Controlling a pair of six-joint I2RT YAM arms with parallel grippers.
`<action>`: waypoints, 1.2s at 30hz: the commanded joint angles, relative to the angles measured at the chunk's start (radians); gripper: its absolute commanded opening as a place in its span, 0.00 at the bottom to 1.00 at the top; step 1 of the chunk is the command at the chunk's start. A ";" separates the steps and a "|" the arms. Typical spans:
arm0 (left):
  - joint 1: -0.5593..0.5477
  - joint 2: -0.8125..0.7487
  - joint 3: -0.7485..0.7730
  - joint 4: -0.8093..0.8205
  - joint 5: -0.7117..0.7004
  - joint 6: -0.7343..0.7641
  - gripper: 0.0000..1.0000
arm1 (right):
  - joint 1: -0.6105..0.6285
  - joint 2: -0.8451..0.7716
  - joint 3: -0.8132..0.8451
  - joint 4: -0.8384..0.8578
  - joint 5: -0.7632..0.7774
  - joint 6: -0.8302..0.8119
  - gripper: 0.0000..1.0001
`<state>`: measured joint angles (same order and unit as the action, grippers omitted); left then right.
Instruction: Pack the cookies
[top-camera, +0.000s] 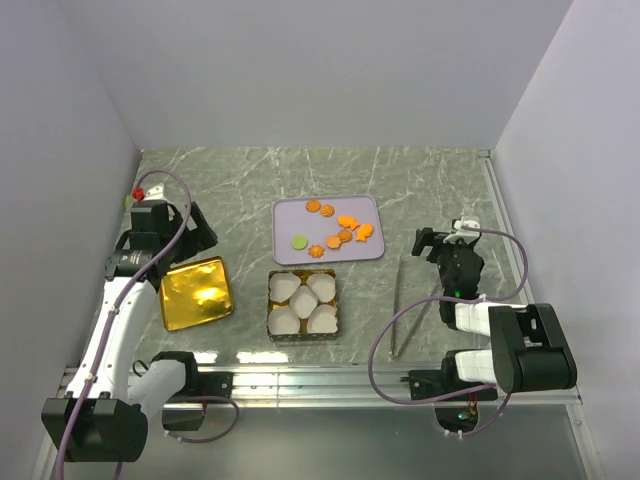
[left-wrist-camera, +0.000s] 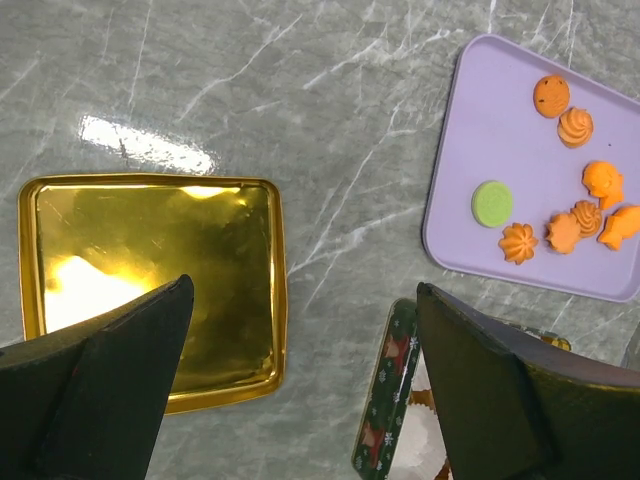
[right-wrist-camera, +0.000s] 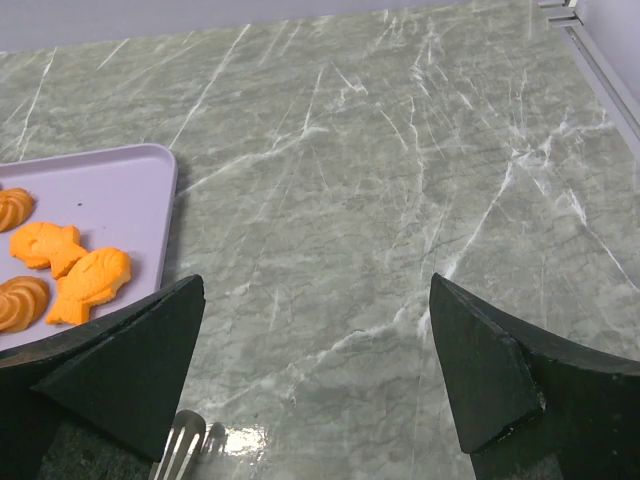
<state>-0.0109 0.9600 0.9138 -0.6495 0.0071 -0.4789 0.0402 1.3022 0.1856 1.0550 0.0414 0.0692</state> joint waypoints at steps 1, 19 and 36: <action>-0.001 -0.003 0.010 0.004 -0.002 -0.027 0.99 | -0.002 -0.006 0.034 0.049 0.011 -0.003 1.00; -0.001 -0.018 0.000 0.013 0.083 0.005 0.99 | -0.002 -0.001 0.040 0.040 0.023 0.000 1.00; -0.011 -0.015 -0.018 0.025 0.047 -0.023 0.99 | 0.021 -0.273 0.568 -1.033 0.295 0.245 1.00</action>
<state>-0.0166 0.9573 0.9024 -0.6533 0.0559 -0.4927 0.0479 1.0115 0.5236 0.4152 0.3584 0.2535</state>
